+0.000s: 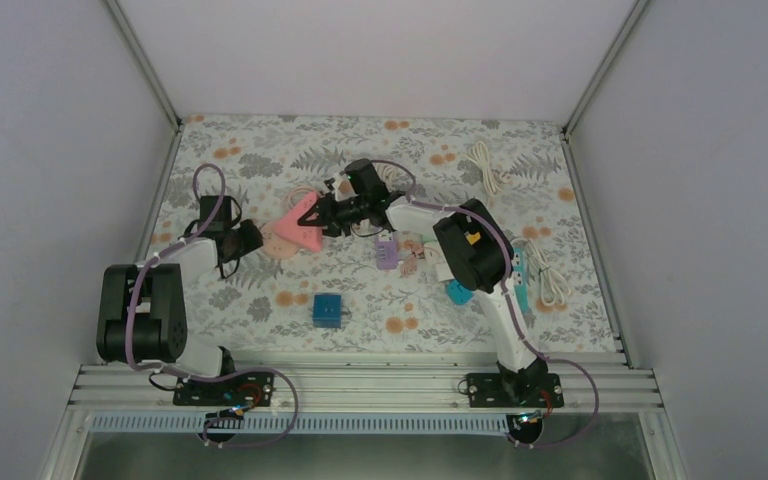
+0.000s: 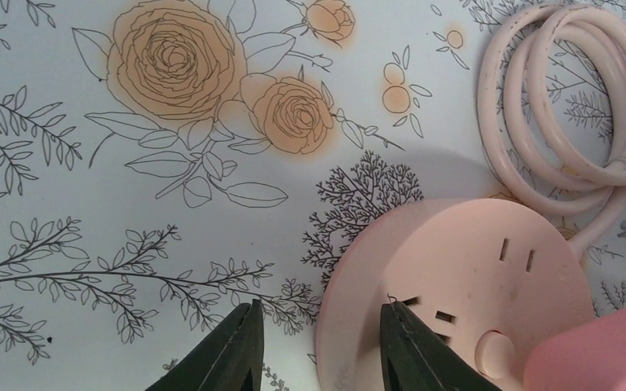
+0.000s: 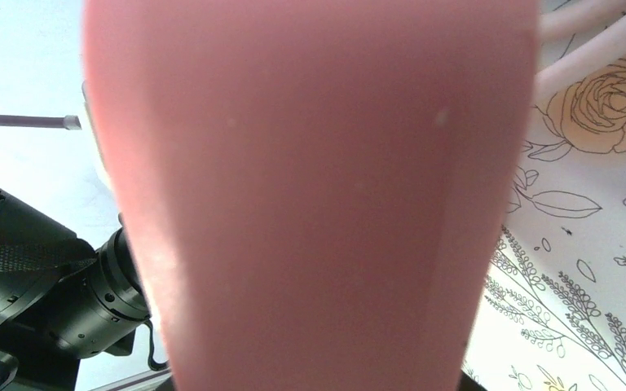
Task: Insert the plug
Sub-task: Move the socket to the center of the board.
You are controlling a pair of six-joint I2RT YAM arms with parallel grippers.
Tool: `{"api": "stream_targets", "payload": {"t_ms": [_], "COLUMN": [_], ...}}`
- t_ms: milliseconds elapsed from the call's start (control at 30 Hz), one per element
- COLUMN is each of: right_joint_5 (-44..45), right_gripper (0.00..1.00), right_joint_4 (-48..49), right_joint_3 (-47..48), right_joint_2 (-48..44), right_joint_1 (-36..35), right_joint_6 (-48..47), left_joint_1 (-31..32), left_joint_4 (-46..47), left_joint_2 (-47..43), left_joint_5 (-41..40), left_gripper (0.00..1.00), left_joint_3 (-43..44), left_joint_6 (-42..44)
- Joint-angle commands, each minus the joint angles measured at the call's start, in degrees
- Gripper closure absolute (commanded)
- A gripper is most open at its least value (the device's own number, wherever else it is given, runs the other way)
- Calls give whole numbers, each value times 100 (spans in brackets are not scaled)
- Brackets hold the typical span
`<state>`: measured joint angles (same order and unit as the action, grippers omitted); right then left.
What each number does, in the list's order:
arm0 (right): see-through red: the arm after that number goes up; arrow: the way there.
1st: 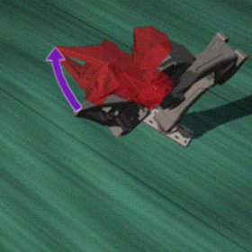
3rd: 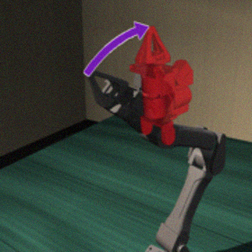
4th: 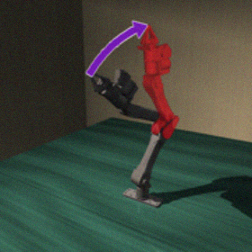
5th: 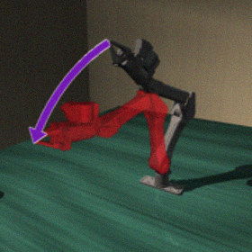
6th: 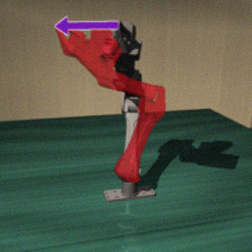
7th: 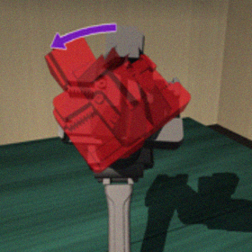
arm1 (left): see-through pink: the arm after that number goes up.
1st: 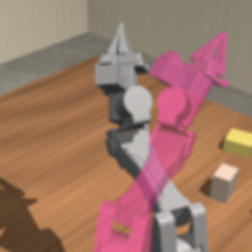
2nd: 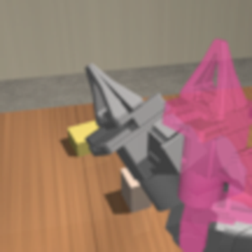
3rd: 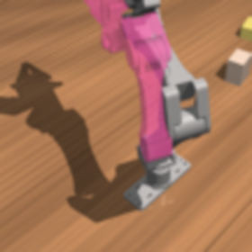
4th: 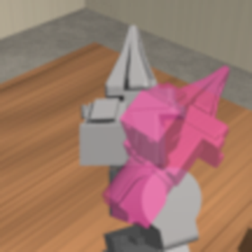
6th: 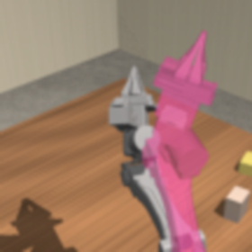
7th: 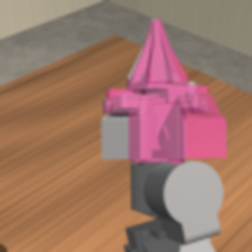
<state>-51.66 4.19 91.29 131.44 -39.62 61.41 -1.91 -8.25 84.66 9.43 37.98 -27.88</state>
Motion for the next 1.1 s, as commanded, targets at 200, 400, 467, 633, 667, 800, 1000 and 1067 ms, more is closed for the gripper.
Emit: {"api": "stream_targets", "payload": {"t_ms": [200,400,467,633,667,800,1000,1067], "right_joint_5": [378,531,609,732,764,908,1160,1237], "right_gripper": [79,78,78,78,78,78,78,77], "right_joint_4": [-497,-346,-258,229,329,631,768,709], "right_joint_3": [128,-285,-383,-676,-728,-794,-574,-588], "right_joint_2": [125,72,55,51,41,9,110,148], "right_joint_1": [42,-68,-190,-397,-437,-633,-869,-873], "right_joint_6": [-318,29,210,785,896,1317,1774,1707], "left_joint_1": [-114,-226,-283,-417,-440,-550,-578,-581], "left_joint_4": [76,78,119,167,173,75,22,20], "left_joint_2": [103,170,181,223,194,-8,-416,-541], "left_joint_5": [-269,-417,-494,-504,-518,-592,-542,-445], "left_gripper": [63,63,63,62,62,62,61,60], "left_joint_3": [-68,43,48,121,126,243,258,199], "left_joint_6": [-10,-51,-91,-95,-95,-158,-236,-236]}}
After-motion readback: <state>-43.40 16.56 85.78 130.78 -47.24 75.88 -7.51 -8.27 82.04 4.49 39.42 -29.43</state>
